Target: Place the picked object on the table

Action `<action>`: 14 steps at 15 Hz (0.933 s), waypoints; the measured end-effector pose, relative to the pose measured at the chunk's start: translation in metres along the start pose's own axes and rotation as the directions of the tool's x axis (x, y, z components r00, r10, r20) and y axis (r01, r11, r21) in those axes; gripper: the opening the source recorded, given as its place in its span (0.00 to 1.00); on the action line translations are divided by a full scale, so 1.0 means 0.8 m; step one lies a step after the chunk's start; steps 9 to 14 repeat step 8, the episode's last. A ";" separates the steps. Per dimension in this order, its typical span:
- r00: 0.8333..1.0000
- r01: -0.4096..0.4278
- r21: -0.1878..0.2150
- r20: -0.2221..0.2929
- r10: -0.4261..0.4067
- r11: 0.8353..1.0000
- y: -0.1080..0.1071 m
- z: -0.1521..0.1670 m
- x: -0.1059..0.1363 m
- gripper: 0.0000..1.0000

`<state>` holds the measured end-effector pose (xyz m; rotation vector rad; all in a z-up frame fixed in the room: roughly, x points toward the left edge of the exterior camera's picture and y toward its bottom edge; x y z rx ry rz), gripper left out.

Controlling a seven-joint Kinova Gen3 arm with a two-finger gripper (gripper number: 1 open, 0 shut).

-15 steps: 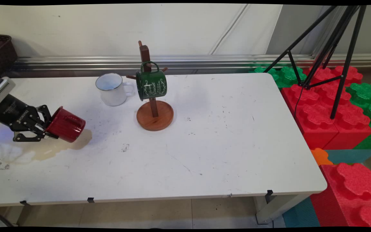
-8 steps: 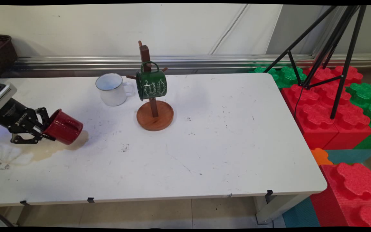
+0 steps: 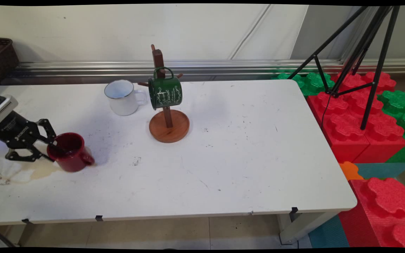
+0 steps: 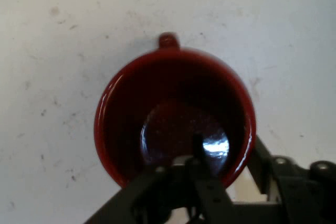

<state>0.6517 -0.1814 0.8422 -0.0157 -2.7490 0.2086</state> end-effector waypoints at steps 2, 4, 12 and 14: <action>1.000 -0.008 -0.006 0.004 0.008 1.000 0.002 0.001 0.001 1.00; 1.000 -0.013 -0.009 0.005 0.013 1.000 0.002 0.002 0.002 1.00; 1.000 -0.019 -0.013 0.004 0.019 1.000 0.003 0.002 0.005 1.00; 1.000 -0.019 -0.013 0.004 0.019 1.000 0.003 0.002 0.005 1.00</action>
